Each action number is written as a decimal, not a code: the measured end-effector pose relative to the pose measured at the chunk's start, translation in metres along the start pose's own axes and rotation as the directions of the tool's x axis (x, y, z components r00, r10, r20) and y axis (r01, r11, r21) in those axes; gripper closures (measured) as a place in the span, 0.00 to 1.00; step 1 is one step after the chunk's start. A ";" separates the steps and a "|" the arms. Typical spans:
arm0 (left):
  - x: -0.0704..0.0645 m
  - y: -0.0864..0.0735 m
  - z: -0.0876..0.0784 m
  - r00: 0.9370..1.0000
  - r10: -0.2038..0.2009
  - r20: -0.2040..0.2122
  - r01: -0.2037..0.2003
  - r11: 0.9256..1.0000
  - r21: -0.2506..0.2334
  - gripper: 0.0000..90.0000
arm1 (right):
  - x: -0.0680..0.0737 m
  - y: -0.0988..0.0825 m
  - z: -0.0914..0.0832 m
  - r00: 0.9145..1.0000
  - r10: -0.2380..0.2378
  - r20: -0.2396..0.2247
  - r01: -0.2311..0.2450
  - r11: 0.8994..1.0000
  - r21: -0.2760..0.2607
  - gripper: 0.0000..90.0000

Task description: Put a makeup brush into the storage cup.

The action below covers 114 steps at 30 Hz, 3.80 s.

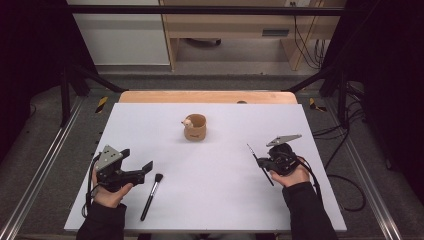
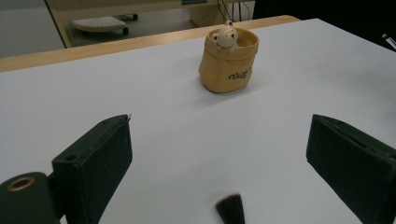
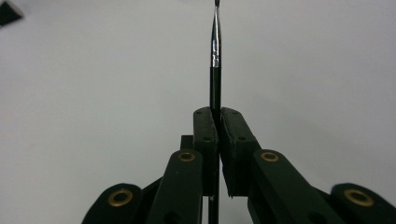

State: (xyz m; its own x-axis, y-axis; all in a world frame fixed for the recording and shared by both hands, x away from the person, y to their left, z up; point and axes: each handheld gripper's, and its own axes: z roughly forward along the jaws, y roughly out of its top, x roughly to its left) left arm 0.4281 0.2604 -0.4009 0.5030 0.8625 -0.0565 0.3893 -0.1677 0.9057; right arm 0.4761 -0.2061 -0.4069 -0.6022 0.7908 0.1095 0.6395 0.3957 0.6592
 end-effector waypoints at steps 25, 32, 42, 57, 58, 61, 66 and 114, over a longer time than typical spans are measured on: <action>-0.028 0.008 0.005 0.998 -0.020 0.059 0.021 0.999 -0.028 0.07 | 0.035 0.000 -0.003 0.979 -0.086 -0.183 0.027 0.953 -0.302 0.95; -0.039 0.010 0.009 0.996 -0.018 0.082 0.021 0.999 -0.030 0.08 | 0.040 0.002 -0.001 0.976 -0.092 -0.195 0.020 0.940 -0.341 0.95; -0.057 0.022 0.015 0.994 -0.014 0.107 0.021 0.998 -0.059 0.08 | 0.048 0.004 0.000 0.971 -0.107 -0.214 0.019 0.926 -0.376 0.95; -0.075 0.040 0.028 0.989 -0.023 0.146 0.036 0.995 -0.088 0.09 | 0.054 0.007 0.002 0.967 -0.113 -0.229 0.013 0.917 -0.398 0.95; -0.077 0.041 0.029 0.989 -0.018 0.149 0.032 0.996 -0.089 0.09 | 0.054 0.008 0.002 0.967 -0.114 -0.228 0.013 0.916 -0.400 0.95; -0.081 0.045 0.033 0.987 -0.022 0.161 0.037 0.995 -0.096 0.09 | 0.055 0.008 0.002 0.967 -0.118 -0.227 0.015 0.913 -0.408 0.95; -0.090 0.052 0.038 0.984 -0.024 0.178 0.044 0.994 -0.104 0.10 | 0.057 0.009 0.003 0.964 -0.122 -0.235 0.015 0.912 -0.410 0.95; -0.137 0.060 0.077 0.949 -0.122 0.289 0.165 0.978 -0.129 0.34 | 0.073 0.012 0.005 0.950 -0.151 -0.274 0.005 0.883 -0.469 0.95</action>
State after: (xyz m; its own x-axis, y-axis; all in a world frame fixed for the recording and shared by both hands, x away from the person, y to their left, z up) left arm 0.4417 0.0953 -0.3709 0.6532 0.7011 -0.2859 0.3642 0.0402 0.9305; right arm 0.4423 -0.1409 -0.3946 -0.7995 0.5634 0.2082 0.3374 0.1344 0.9317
